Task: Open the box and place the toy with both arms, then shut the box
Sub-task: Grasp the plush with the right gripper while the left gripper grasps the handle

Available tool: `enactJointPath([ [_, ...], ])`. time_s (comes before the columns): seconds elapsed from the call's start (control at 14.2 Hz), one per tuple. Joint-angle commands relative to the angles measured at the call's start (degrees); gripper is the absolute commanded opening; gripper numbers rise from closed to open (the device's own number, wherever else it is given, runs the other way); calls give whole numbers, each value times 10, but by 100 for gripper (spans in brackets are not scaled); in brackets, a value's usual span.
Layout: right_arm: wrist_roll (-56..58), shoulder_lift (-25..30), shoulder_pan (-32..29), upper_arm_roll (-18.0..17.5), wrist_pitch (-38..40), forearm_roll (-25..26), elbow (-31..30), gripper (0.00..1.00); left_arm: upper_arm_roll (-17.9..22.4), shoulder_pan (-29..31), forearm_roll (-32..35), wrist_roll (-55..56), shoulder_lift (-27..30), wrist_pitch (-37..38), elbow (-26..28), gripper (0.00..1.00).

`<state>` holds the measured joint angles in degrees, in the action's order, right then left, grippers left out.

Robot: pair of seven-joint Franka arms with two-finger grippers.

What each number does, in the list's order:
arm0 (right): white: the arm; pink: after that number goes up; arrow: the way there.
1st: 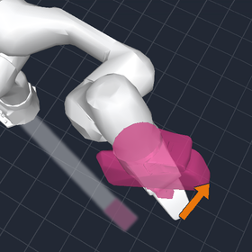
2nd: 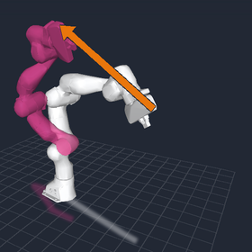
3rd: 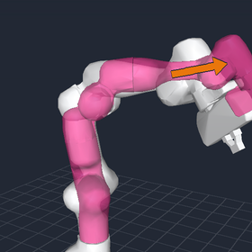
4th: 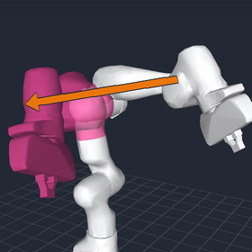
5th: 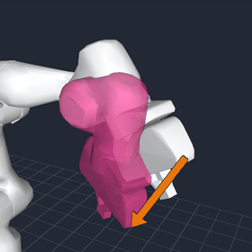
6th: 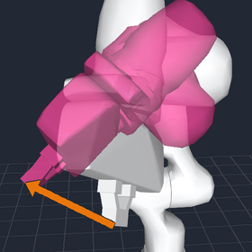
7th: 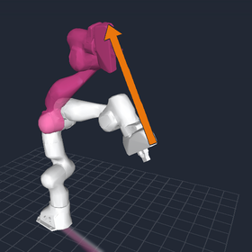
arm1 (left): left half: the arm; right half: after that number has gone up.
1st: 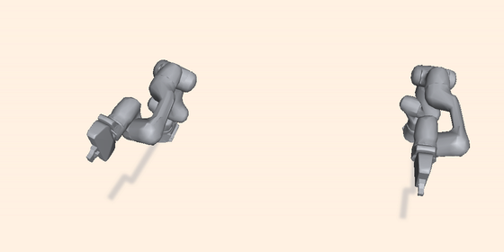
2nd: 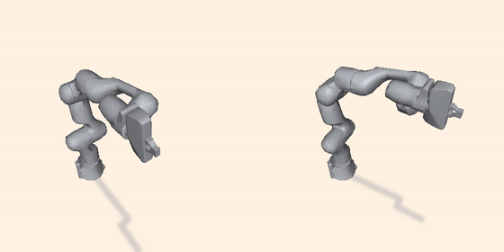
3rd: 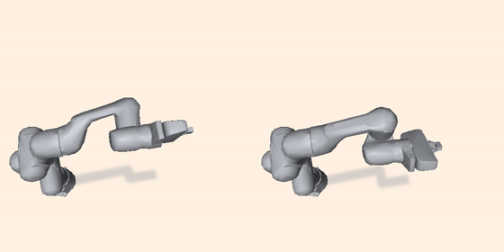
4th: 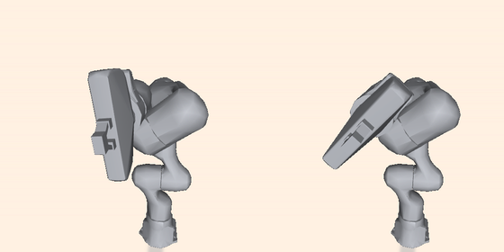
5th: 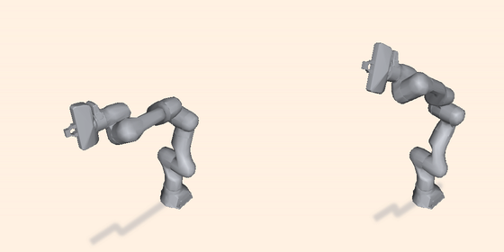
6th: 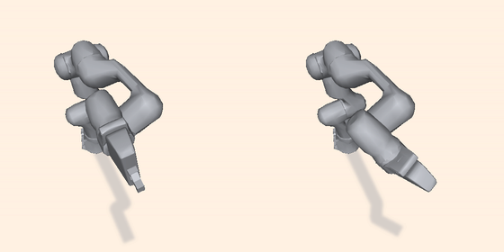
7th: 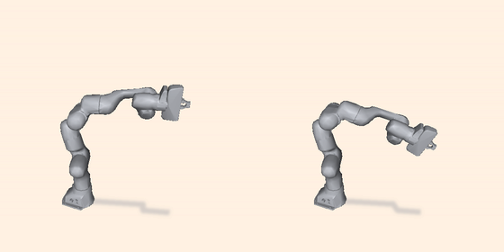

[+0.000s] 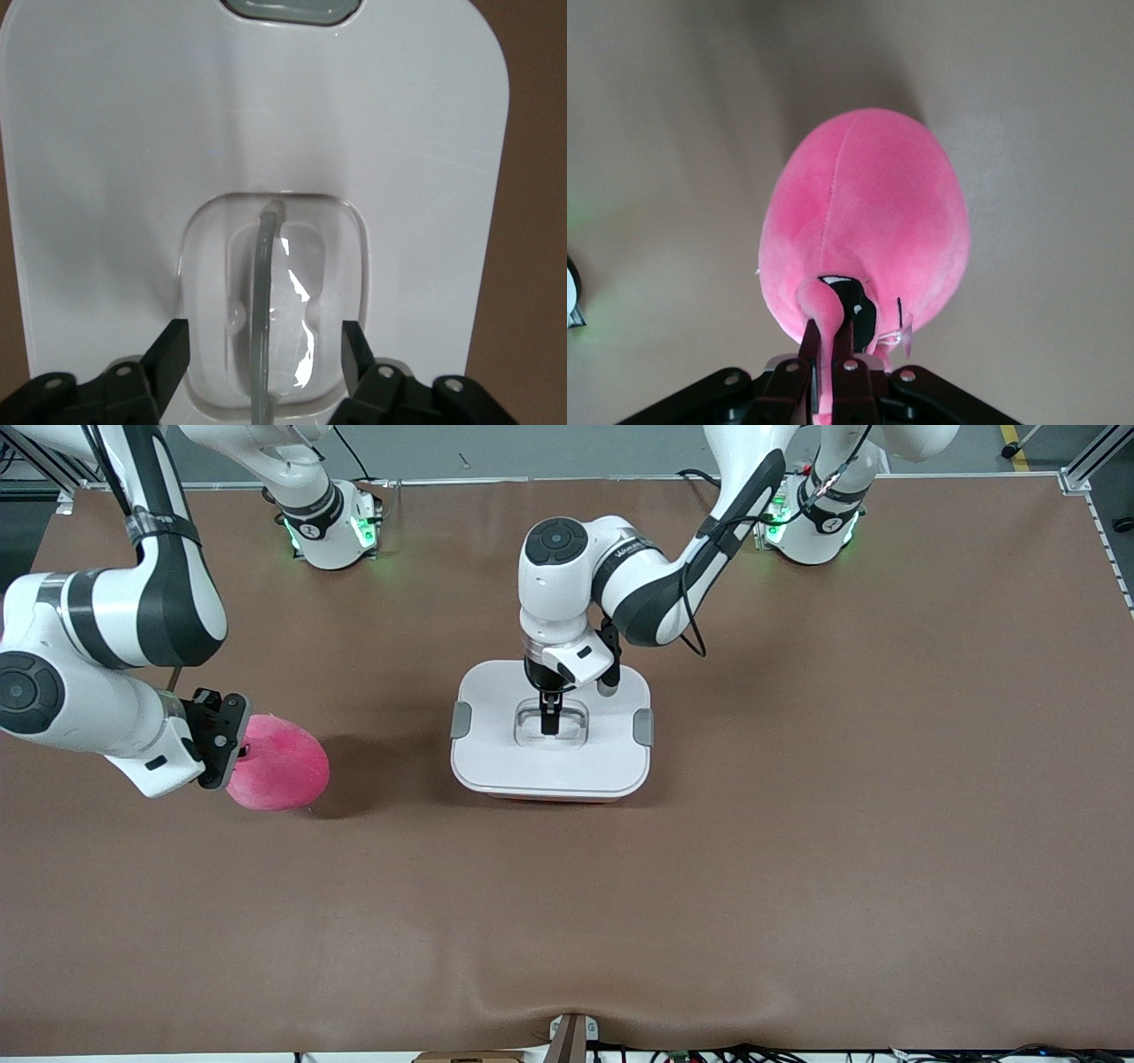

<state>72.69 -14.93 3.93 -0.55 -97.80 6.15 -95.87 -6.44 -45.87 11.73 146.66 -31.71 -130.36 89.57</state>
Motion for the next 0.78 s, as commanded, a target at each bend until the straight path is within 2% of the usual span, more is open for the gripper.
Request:
enactJointPath([
  [0.0, 51, 3, 4, 0, 11, 11, 8, 0, 5, -9, 25, 32, 9, -16, 21, 68],
  [0.14, 82, 3, -3, 0, 9, 4, 8, 0, 4, -7, 25, 35, 9, -20, 22, 52],
  [0.35, 85, 3, 1, -1, 9, 3, 8, 0, 4, -7, 25, 35, 11, -20, 21, 40],
  [0.49, 84, 3, 6, -1, 10, 1, 8, 0, 4, -5, 26, 35, 15, -20, 25, 22],
  [0.63, 80, 3, 13, -1, 11, -13, 7, 0, 4, -5, 26, 34, 16, -20, 25, 0],
  [0.7, 81, 3, 13, -1, 11, -21, 7, 0, 4, -5, 26, 30, 17, -20, 25, 0],
])
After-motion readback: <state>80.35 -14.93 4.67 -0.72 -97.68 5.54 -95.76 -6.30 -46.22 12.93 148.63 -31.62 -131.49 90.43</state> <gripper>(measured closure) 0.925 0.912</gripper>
